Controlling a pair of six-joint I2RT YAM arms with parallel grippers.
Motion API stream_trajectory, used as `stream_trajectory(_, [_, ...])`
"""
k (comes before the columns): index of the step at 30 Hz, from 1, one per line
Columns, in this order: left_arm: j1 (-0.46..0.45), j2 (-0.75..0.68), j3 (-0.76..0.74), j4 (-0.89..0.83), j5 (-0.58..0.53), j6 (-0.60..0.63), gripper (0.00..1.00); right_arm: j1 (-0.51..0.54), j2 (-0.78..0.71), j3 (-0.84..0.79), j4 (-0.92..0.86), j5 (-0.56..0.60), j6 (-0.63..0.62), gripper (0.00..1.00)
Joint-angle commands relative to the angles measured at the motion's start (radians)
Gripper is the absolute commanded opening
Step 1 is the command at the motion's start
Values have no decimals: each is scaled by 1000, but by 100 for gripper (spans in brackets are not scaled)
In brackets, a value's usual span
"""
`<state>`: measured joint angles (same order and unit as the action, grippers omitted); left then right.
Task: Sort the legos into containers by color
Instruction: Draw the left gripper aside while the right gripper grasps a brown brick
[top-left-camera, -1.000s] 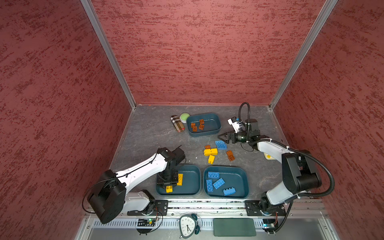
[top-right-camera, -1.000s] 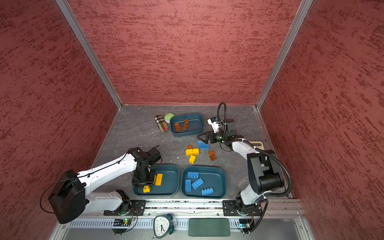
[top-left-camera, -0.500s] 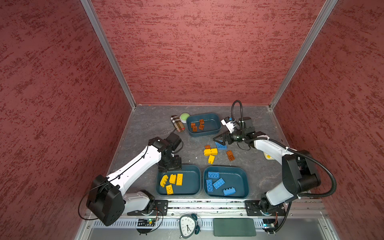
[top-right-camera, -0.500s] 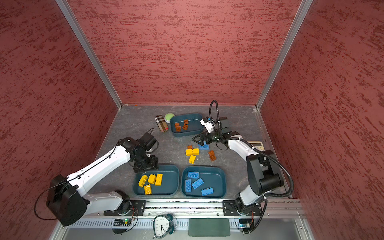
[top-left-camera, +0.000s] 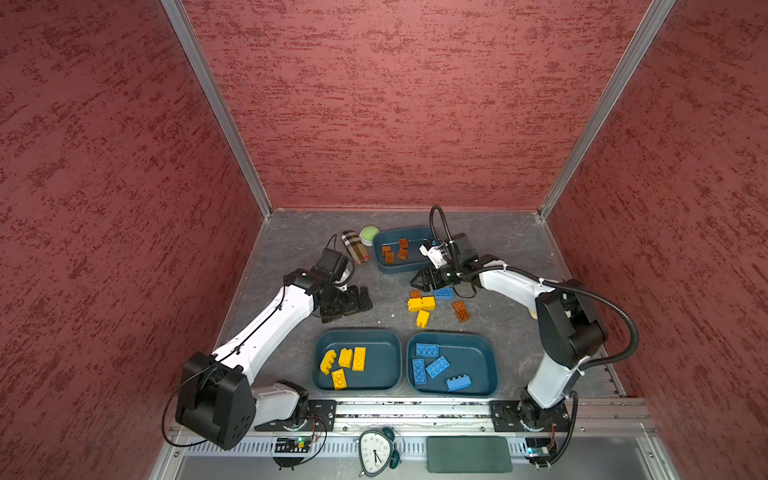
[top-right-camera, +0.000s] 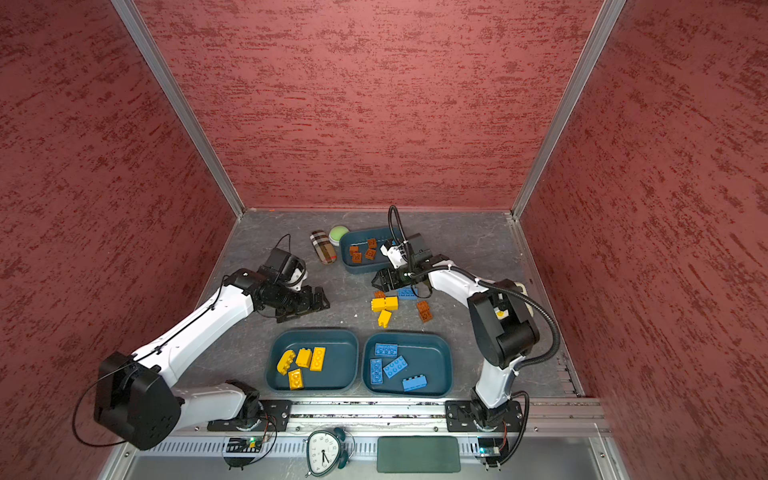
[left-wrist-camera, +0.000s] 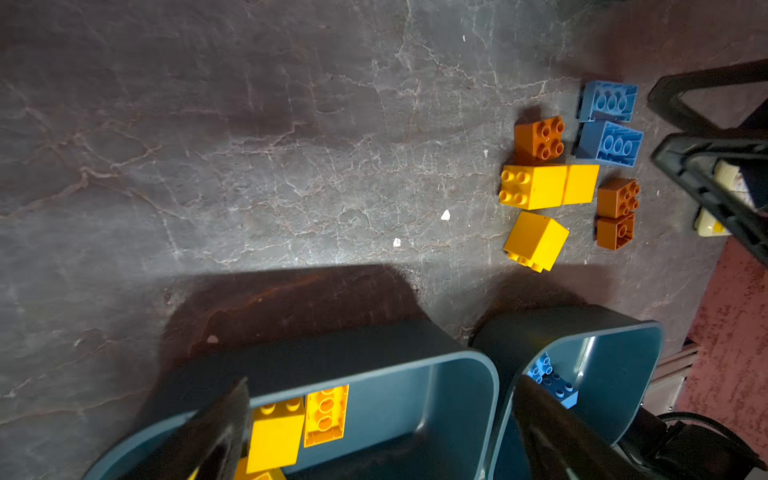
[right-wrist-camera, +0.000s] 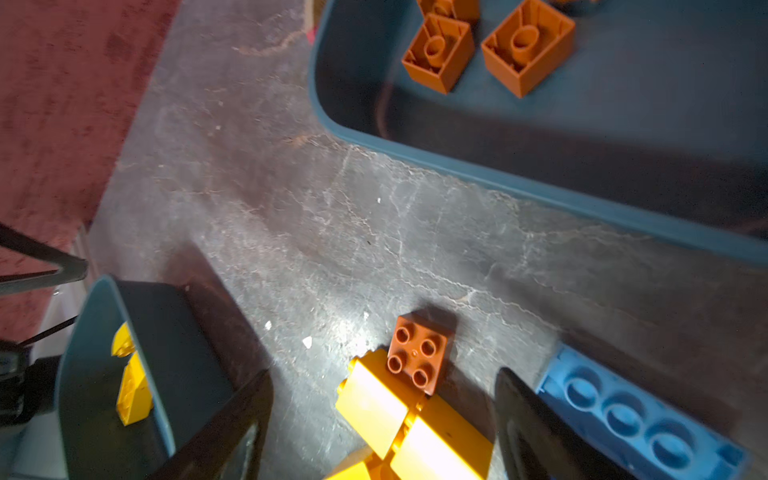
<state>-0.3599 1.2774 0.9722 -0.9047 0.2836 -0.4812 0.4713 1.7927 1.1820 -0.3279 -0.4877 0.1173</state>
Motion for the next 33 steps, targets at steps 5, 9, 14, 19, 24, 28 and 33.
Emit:
stream_trajectory(5, [85, -12, -69, 146, 124, -10, 99, 77, 99, 121, -82, 243, 143, 74])
stream_trajectory(9, [117, -19, -88, 168, 157, -1, 100, 119, 150, 183, -130, 330, 164, 69])
stream_trajectory(14, [148, -22, -108, 194, 196, 7, 99, 150, 197, 233, -195, 426, 188, 61])
stream_trajectory(19, [178, -24, -115, 217, 224, 16, 99, 183, 228, 266, -255, 517, 195, 59])
stream_trajectory(24, [208, -27, -128, 243, 267, 16, 99, 201, 256, 287, -297, 557, 201, 56])
stream_trajectory(28, [223, -30, -132, 254, 279, 16, 99, 209, 285, 309, -329, 570, 197, 53])
stream_trajectory(33, [226, -31, -138, 264, 288, 12, 99, 217, 310, 330, -351, 576, 196, 48])
